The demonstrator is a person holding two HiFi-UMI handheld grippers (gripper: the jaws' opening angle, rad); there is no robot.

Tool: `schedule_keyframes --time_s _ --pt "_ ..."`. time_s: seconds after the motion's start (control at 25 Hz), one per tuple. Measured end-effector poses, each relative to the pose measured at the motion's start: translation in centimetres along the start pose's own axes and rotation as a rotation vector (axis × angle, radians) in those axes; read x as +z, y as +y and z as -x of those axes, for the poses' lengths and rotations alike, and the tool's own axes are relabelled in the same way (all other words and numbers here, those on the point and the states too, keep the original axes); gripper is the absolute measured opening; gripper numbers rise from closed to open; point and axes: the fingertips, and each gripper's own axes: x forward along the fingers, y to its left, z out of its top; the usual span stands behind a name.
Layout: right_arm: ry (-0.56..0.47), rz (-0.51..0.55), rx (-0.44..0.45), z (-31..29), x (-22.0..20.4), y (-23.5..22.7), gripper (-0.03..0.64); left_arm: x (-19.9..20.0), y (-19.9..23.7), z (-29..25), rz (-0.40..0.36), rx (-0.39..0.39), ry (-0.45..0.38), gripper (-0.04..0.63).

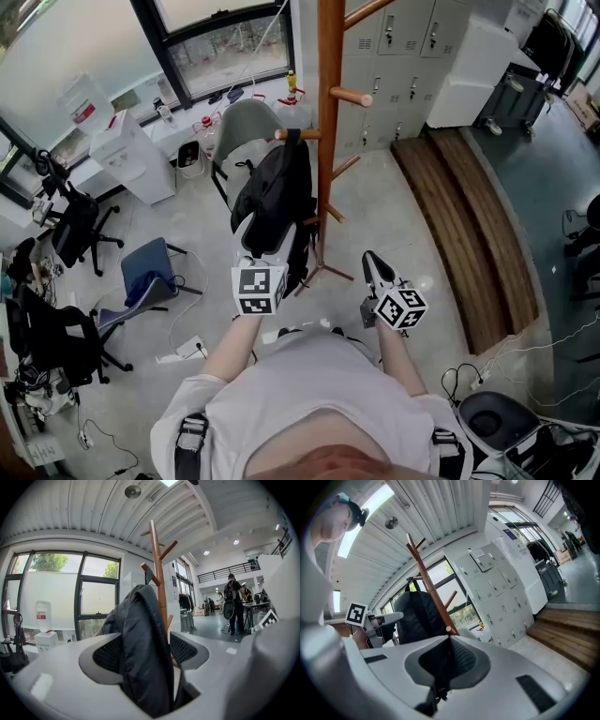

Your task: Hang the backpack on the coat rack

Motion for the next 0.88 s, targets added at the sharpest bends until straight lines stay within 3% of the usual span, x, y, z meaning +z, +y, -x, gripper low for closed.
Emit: schedule_keyframes --time_s 0.16,0.36,0.64,0.88 --pt "0.008 0.003 0.010 -0.1 -0.2 0.4 0.009 -0.4 -0.1 1.3 0.033 -0.002 -0.001 0.308" --pt "0.019 0.018 0.022 -0.1 -0.5 0.9 0.009 -1.5 0.1 2.3 0.129 -0.026 0.007 0.308" --pt "0.020 0.035 0.049 -1.0 -0.6 1.8 0.009 -3.1 1.9 4.9 0.144 0.004 -0.006 0.307" --pt "0.003 0.030 0.074 -1.6 0.3 2.7 0.009 -4.0 4.0 7.1 0.248 0.052 -0.025 0.302"
